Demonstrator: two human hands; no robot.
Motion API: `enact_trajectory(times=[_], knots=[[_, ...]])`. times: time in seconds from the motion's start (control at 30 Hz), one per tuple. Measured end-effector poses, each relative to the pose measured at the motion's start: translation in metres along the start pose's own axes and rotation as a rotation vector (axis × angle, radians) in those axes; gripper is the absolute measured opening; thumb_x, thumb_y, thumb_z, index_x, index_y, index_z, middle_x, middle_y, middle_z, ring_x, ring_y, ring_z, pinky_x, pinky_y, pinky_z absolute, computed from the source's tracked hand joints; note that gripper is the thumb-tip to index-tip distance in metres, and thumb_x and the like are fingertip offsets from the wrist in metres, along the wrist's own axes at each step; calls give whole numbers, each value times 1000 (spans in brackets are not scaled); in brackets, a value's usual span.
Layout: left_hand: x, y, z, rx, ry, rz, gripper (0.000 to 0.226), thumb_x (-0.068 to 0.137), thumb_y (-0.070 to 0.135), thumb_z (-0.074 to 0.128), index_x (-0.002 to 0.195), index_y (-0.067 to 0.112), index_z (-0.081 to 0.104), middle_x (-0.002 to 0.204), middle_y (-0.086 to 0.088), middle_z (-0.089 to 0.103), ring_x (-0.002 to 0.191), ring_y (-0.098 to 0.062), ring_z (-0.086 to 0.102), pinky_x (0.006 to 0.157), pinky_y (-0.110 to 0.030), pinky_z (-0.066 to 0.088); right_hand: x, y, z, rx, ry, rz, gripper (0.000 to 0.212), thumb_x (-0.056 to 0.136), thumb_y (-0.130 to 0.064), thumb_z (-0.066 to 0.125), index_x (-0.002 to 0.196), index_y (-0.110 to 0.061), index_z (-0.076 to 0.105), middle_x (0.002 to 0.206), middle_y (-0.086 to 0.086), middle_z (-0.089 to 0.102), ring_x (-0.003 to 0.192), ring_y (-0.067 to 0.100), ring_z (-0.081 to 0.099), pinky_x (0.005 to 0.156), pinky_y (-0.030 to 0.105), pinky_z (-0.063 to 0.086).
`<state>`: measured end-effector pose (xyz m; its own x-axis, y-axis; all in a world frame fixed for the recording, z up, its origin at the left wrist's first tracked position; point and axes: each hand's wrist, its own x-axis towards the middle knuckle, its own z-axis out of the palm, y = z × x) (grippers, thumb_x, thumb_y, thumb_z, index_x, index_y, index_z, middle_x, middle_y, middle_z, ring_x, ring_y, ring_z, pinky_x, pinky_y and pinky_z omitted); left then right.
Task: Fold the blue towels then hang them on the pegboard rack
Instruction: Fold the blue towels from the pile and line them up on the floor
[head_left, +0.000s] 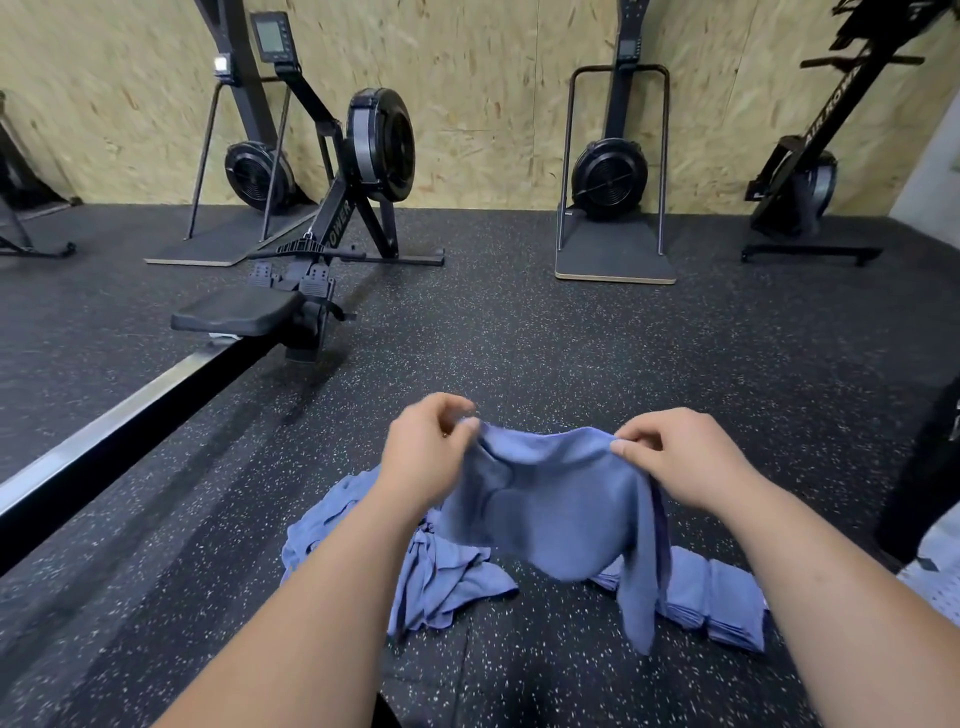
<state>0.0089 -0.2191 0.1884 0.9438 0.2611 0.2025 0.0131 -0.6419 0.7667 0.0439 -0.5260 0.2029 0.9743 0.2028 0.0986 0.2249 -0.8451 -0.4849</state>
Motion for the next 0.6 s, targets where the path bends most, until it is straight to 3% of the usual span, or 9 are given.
enact_trajectory(times=[0.07, 0.13, 0.27, 0.4, 0.5, 0.6], knots=[[-10, 12, 11, -37, -163, 109, 30, 96, 30, 74, 125, 38, 71, 77, 9, 71, 72, -10, 65, 76, -25, 52, -2, -19, 5, 31, -33, -93, 10, 93, -43, 76, 84, -41, 76, 71, -17, 70, 70, 1, 63, 65, 24, 46], [-20, 23, 23, -61, -261, 195, 34, 98, 27, 73, 130, 39, 70, 77, 8, 71, 69, -6, 61, 71, -18, 48, -4, -39, 9, 51, -52, -182, 9, 93, -45, 76, 86, -40, 76, 72, -16, 71, 69, 4, 62, 66, 24, 47], [-25, 29, 35, -89, -297, 227, 9, 101, 29, 70, 102, 30, 78, 79, 13, 74, 68, -1, 58, 70, -24, 50, -5, -57, 13, 85, -34, -237, 10, 93, -43, 76, 86, -37, 75, 71, -14, 69, 70, 6, 59, 61, 18, 41], [-20, 30, 30, -55, -178, 172, 10, 98, 27, 71, 92, 26, 79, 69, 21, 68, 63, 4, 57, 64, -15, 43, -1, -48, 14, 107, -52, -197, 12, 91, -41, 80, 81, -39, 73, 71, -21, 69, 67, -4, 59, 60, 15, 38], [-11, 25, 21, -25, -17, 59, 11, 97, 29, 69, 90, 28, 78, 72, 21, 70, 69, 2, 62, 69, -23, 47, 4, -34, 9, 111, -64, -150, 11, 91, -40, 81, 82, -37, 75, 72, -16, 71, 65, -3, 59, 64, 22, 42], [0, 11, 6, -6, 131, -65, 15, 98, 32, 66, 85, 30, 73, 80, 18, 72, 82, -11, 68, 75, -28, 47, 6, -19, -1, 109, -36, -89, 9, 92, -38, 80, 85, -35, 78, 74, -15, 72, 63, -2, 59, 63, 22, 42]])
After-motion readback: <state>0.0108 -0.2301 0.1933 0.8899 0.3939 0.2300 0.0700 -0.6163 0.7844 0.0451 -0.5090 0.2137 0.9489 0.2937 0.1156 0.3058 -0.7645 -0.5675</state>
